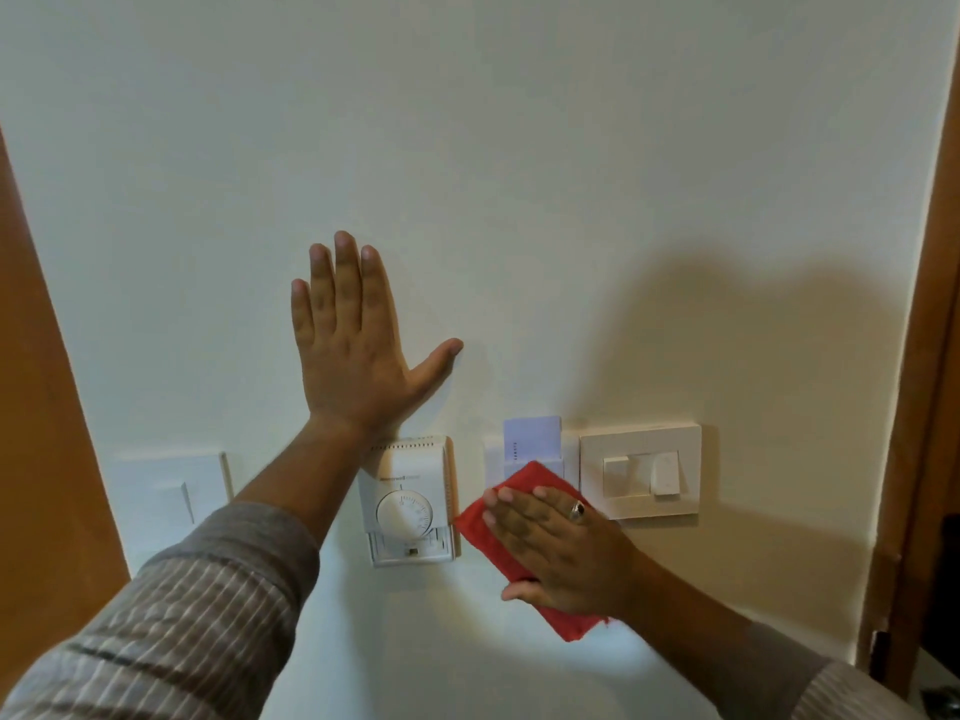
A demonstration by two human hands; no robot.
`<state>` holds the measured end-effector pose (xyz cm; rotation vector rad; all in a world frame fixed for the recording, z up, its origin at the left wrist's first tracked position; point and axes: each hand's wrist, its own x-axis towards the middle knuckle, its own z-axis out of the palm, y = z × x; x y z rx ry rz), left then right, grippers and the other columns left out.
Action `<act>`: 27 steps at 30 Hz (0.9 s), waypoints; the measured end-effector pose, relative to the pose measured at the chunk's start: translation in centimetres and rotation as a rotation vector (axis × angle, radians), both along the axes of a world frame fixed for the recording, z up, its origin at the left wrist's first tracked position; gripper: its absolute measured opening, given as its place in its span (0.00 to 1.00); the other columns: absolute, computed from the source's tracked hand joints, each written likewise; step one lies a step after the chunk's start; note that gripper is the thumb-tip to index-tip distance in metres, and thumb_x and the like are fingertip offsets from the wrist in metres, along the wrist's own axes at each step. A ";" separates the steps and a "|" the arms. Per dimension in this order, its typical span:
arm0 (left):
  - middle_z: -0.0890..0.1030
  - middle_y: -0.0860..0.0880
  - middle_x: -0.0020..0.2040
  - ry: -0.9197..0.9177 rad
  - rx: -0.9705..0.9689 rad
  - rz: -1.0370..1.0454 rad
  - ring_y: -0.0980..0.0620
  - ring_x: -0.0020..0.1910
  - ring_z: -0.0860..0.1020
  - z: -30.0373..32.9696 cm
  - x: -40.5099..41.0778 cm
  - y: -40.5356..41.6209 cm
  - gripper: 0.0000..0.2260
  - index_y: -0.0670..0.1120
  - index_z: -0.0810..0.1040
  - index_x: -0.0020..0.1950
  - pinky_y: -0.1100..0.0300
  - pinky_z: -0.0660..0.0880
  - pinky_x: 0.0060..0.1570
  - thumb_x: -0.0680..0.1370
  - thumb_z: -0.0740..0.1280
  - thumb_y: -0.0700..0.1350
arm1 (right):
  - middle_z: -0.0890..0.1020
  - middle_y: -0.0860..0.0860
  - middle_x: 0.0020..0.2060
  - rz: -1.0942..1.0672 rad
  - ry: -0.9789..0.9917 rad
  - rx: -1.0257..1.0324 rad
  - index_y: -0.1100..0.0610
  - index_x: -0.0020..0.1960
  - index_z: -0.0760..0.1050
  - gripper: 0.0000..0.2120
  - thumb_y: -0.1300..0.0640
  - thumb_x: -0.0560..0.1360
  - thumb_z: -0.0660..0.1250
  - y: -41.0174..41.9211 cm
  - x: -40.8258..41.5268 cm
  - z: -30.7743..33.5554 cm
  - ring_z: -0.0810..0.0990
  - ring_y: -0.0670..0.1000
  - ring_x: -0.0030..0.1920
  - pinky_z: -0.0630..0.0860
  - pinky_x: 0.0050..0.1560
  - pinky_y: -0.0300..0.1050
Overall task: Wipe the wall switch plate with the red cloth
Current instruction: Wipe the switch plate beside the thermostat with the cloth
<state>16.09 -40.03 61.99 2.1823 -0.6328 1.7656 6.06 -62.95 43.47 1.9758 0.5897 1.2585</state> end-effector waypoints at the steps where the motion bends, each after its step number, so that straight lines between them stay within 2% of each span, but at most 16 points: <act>1: 0.48 0.37 0.83 -0.002 0.002 -0.007 0.35 0.82 0.47 0.0 0.0 0.0 0.50 0.39 0.45 0.82 0.38 0.46 0.80 0.75 0.54 0.75 | 0.56 0.57 0.79 0.024 0.002 0.000 0.61 0.80 0.52 0.41 0.33 0.79 0.55 -0.8 -0.3 0.0 0.51 0.58 0.80 0.46 0.80 0.55; 4: 0.48 0.37 0.83 -0.015 -0.013 -0.006 0.36 0.82 0.47 -0.1 0.1 -0.1 0.50 0.39 0.45 0.82 0.40 0.45 0.80 0.75 0.54 0.75 | 0.56 0.57 0.79 0.049 -0.059 0.058 0.61 0.80 0.51 0.44 0.32 0.78 0.57 -1.6 -0.5 0.5 0.53 0.58 0.80 0.47 0.80 0.55; 9: 0.49 0.37 0.83 -0.029 -0.018 0.004 0.35 0.82 0.48 -0.1 0.3 -0.2 0.50 0.39 0.46 0.82 0.40 0.44 0.80 0.75 0.54 0.75 | 0.51 0.60 0.80 -0.040 -0.106 0.199 0.62 0.80 0.53 0.45 0.28 0.77 0.52 1.7 1.1 1.3 0.54 0.61 0.80 0.46 0.79 0.58; 15: 0.48 0.37 0.83 -0.004 0.003 0.003 0.36 0.82 0.47 0.0 -0.1 -0.1 0.50 0.39 0.46 0.82 0.39 0.46 0.80 0.75 0.54 0.75 | 0.61 0.57 0.77 0.077 -0.002 -0.035 0.60 0.77 0.58 0.40 0.32 0.78 0.57 -0.9 -0.3 2.6 0.59 0.58 0.78 0.54 0.79 0.54; 17: 0.48 0.37 0.83 0.001 -0.005 0.008 0.36 0.82 0.47 0.0 -0.1 -0.1 0.50 0.39 0.45 0.82 0.38 0.46 0.80 0.75 0.53 0.75 | 0.60 0.58 0.77 0.043 -0.056 0.036 0.61 0.78 0.57 0.41 0.32 0.78 0.57 -0.3 -0.2 2.7 0.58 0.59 0.79 0.51 0.79 0.55; 19: 0.48 0.37 0.83 -0.001 -0.010 0.011 0.36 0.82 0.47 -0.1 -0.1 -0.2 0.50 0.39 0.45 0.82 0.38 0.46 0.80 0.75 0.53 0.75 | 0.55 0.60 0.79 -0.038 -0.120 0.194 0.62 0.79 0.54 0.44 0.30 0.78 0.54 1.6 0.4 2.1 0.55 0.60 0.79 0.48 0.80 0.57; 22: 0.49 0.36 0.83 -0.008 -0.005 0.014 0.35 0.82 0.48 -0.1 0.0 -0.2 0.50 0.38 0.47 0.82 0.38 0.47 0.79 0.75 0.54 0.75 | 0.52 0.61 0.80 -0.090 -0.112 0.360 0.62 0.80 0.51 0.44 0.29 0.78 0.51 4.1 1.2 0.8 0.52 0.61 0.80 0.46 0.79 0.58; 23: 0.49 0.36 0.83 -0.007 -0.004 0.013 0.35 0.82 0.48 0.0 0.0 -0.2 0.50 0.38 0.47 0.82 0.38 0.47 0.79 0.75 0.54 0.75 | 0.53 0.60 0.80 -0.074 -0.086 0.308 0.62 0.80 0.52 0.43 0.30 0.79 0.51 3.9 1.1 0.6 0.52 0.61 0.80 0.46 0.80 0.58; 27: 0.49 0.36 0.83 -0.019 0.002 0.003 0.35 0.82 0.48 -0.1 0.1 0.0 0.51 0.39 0.46 0.82 0.37 0.47 0.79 0.75 0.54 0.75 | 0.56 0.58 0.78 0.041 0.090 -0.152 0.60 0.79 0.56 0.36 0.36 0.82 0.52 0.1 0.3 2.7 0.53 0.59 0.79 0.47 0.80 0.55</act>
